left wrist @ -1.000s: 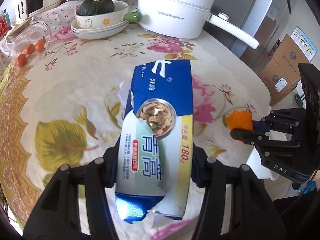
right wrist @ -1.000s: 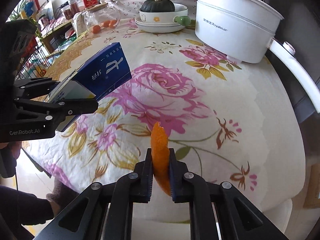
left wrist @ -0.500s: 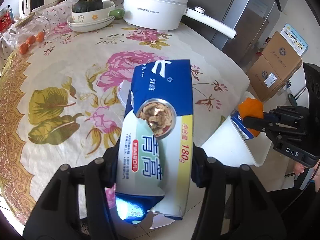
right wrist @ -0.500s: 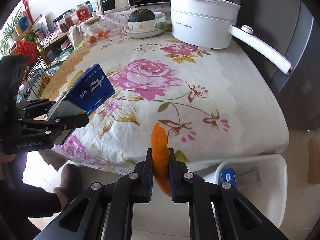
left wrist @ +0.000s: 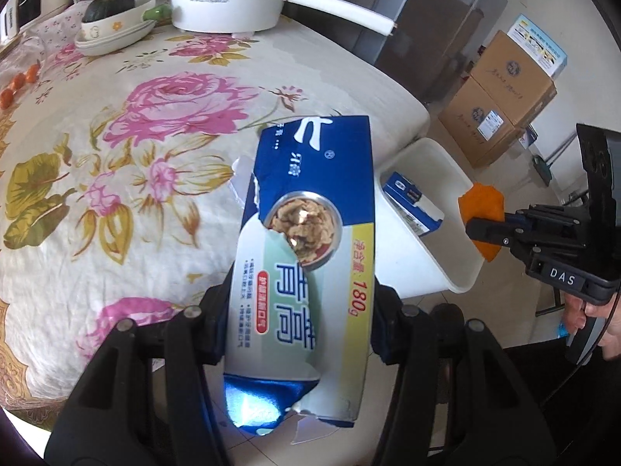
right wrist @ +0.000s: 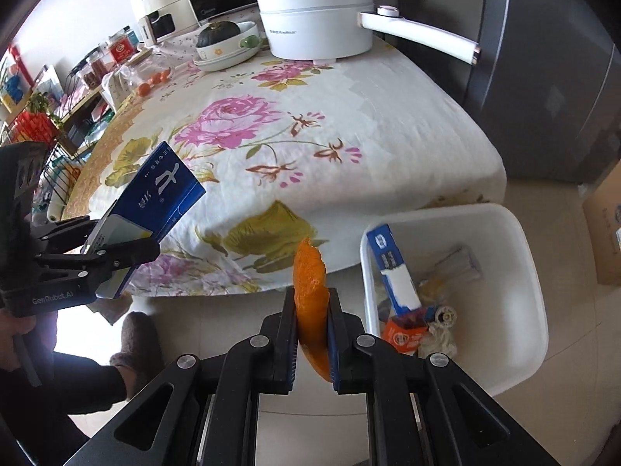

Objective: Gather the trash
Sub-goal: 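Carry the carton into the white bin and open the left tool while the right tool carries the peel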

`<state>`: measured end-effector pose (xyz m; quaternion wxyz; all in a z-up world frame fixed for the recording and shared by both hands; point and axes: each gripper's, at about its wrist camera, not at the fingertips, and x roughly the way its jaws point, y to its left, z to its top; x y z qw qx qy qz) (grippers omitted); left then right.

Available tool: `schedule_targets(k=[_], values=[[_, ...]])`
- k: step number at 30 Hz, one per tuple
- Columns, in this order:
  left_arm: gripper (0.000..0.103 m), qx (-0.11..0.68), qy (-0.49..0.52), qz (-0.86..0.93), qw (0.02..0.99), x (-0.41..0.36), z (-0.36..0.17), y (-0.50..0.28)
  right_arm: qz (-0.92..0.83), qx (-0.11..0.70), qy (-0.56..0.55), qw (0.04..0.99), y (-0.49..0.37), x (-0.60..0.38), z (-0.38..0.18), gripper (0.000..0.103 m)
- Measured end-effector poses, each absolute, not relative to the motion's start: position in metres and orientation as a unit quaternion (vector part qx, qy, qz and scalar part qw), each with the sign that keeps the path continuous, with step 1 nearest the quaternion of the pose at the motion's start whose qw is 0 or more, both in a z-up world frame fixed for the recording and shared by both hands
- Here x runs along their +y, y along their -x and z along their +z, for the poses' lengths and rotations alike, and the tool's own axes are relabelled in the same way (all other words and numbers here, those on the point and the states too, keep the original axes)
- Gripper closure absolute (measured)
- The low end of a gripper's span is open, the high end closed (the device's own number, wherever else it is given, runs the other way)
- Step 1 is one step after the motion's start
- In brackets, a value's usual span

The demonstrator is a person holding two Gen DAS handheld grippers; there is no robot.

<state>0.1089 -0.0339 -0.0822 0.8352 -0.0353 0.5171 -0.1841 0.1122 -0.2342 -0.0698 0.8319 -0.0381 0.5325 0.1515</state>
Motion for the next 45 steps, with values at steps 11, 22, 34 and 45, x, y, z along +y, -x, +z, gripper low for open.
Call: schedule_targets(k=[11, 22, 34, 45], values=[[0.046, 0.521, 0.018, -0.248, 0.817, -0.120, -0.085, -0.117, 0.075, 0.552, -0.032, 0.830, -0.102, -0.320, -0.074, 0.090], [0.045, 0.529, 0.009, -0.296, 0.795, -0.200, -0.097, -0.149, 0.030, 0.567, -0.061, 0.821, -0.098, -0.380, -0.083, 0.090], [0.021, 0.535, -0.008, -0.284, 0.796, -0.218, -0.103, -0.171, 0.011, 0.575, -0.058, 0.816, -0.120, -0.408, -0.085, 0.090], [0.012, 0.541, -0.019, -0.246, 0.804, -0.172, -0.089, -0.157, 0.013, 0.573, -0.047, 0.818, -0.137, -0.396, -0.080, 0.089]])
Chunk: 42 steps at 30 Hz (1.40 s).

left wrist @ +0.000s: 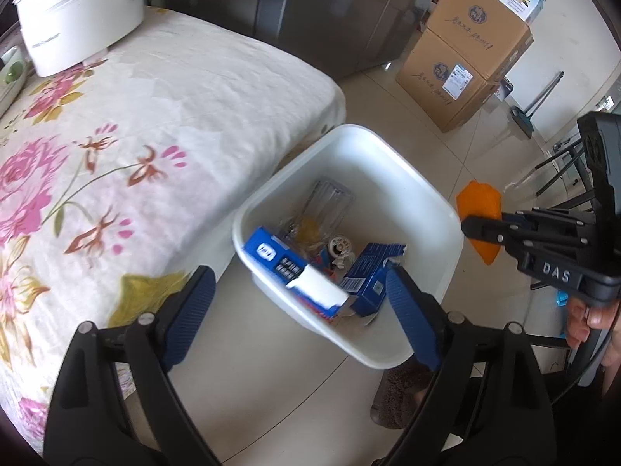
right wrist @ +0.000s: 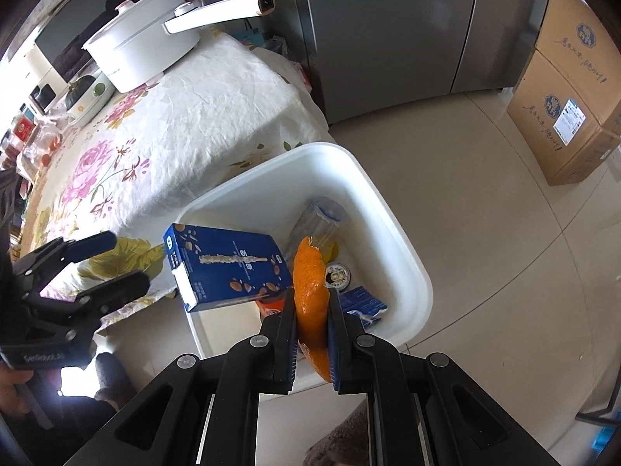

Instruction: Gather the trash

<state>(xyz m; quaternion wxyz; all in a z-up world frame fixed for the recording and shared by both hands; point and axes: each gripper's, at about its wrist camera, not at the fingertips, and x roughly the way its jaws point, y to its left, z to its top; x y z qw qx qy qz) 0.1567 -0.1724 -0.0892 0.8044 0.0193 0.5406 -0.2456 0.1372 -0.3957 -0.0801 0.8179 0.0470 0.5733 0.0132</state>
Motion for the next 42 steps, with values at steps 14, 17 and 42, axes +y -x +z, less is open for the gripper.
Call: schedule_targets(k=[14, 17, 42], values=[[0.001, 0.535, -0.045, -0.162, 0.828, -0.135, -0.086, -0.138, -0.011, 0.560, -0.067, 0.826, -0.149, -0.381, -0.080, 0.048], [0.001, 0.536, -0.047, -0.147, 0.830, -0.125, -0.085, -0.134, -0.017, 0.552, -0.070, 0.830, -0.144, -0.377, -0.077, 0.038], [0.001, 0.407, -0.025, -0.010, 0.913, -0.056, -0.011, -0.023, -0.019, 0.392, 0.045, 0.919, -0.015, -0.261, 0.014, 0.015]])
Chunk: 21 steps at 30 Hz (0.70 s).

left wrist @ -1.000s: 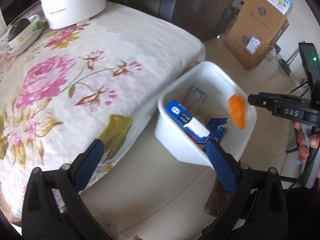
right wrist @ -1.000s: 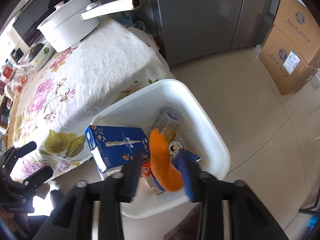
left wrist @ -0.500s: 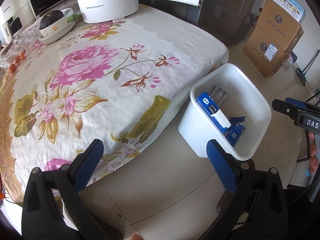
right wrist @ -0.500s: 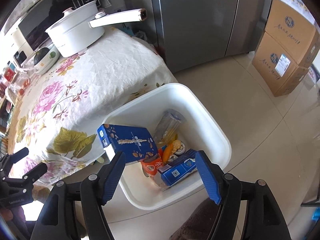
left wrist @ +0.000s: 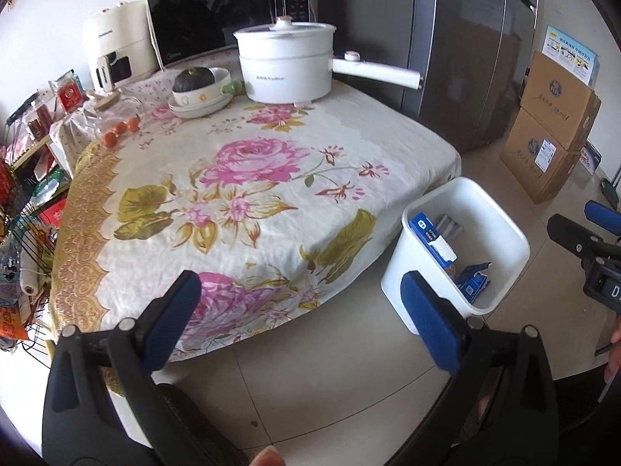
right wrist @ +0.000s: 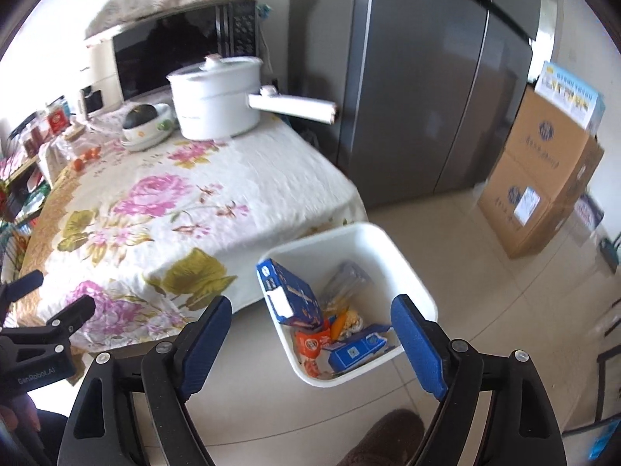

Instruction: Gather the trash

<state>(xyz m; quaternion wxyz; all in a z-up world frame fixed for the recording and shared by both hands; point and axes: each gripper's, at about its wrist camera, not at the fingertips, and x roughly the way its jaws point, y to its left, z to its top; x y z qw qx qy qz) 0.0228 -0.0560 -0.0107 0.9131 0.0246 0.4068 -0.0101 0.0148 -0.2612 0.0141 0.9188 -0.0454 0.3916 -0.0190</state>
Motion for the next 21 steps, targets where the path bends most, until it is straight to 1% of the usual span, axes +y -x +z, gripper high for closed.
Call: schedule_targets(k=[5, 14, 17, 21], values=[[0.001, 0.372, -0.016, -0.002, 0.928, -0.041, 0.003, 0.002, -0.016, 0.360, 0.045, 0.932, 0.010, -0.250, 0.027, 0.013], [0.001, 0.339, -0.004, 0.008, 0.941, -0.022, 0.014, 0.022, -0.021, 0.298, 0.076, 0.951, 0.034, -0.230, 0.049, 0.010], [0.001, 0.331, 0.000, 0.008, 0.944, -0.021, 0.018, 0.025, -0.025, 0.285, 0.084, 0.955, 0.036, -0.224, 0.050, 0.003], [0.001, 0.322, 0.005, 0.005, 0.947, -0.022, 0.021, 0.027, -0.025, 0.280, 0.088, 0.956, 0.036, -0.220, 0.048, 0.002]])
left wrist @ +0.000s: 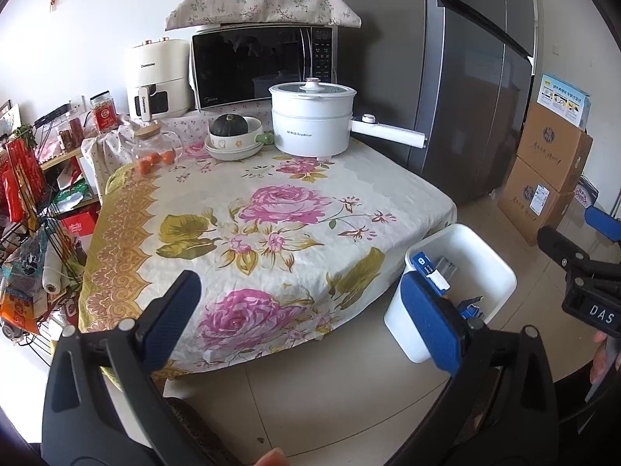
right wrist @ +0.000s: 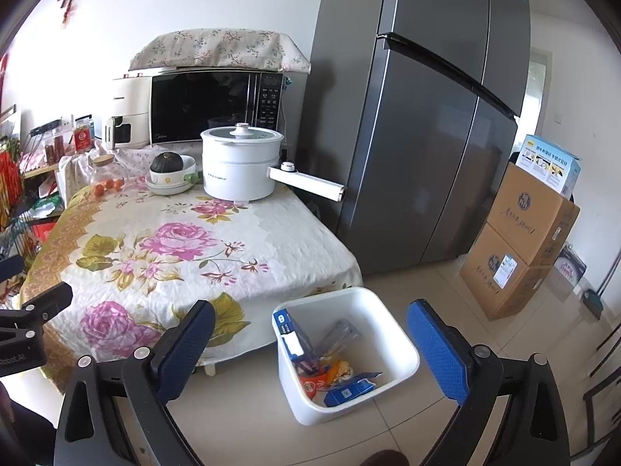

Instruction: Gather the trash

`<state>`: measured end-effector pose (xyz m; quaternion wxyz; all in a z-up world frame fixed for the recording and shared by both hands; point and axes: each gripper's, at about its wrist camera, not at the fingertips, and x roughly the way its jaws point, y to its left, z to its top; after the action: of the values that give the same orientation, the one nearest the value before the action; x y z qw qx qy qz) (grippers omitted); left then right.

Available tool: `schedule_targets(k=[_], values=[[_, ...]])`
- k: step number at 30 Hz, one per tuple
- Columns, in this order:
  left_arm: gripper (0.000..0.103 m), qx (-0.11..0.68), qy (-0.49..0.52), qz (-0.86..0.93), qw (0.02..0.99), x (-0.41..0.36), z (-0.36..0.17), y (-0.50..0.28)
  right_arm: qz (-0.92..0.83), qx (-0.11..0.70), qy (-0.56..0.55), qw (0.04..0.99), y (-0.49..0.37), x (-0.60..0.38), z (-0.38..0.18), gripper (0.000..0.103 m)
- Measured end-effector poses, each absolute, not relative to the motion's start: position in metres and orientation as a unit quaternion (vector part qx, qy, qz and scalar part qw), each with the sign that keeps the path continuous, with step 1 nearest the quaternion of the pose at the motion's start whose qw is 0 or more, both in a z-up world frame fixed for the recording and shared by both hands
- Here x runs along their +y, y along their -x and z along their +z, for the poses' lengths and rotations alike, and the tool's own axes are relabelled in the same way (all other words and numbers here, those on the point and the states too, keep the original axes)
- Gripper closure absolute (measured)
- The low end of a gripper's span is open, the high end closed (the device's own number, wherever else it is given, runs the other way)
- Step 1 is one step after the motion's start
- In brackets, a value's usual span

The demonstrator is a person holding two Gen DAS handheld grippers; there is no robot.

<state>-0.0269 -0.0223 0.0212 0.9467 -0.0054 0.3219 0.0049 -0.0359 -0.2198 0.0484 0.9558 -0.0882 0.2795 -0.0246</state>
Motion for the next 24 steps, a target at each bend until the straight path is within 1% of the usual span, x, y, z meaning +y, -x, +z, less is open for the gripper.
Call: schedule_targets(k=[24], values=[[0.001, 0.315, -0.006, 0.006, 0.949, -0.0291, 0.0239, 0.0339, -0.022, 0.279, 0.073, 0.957, 0.0375, -0.2243, 0.0460, 0.000]])
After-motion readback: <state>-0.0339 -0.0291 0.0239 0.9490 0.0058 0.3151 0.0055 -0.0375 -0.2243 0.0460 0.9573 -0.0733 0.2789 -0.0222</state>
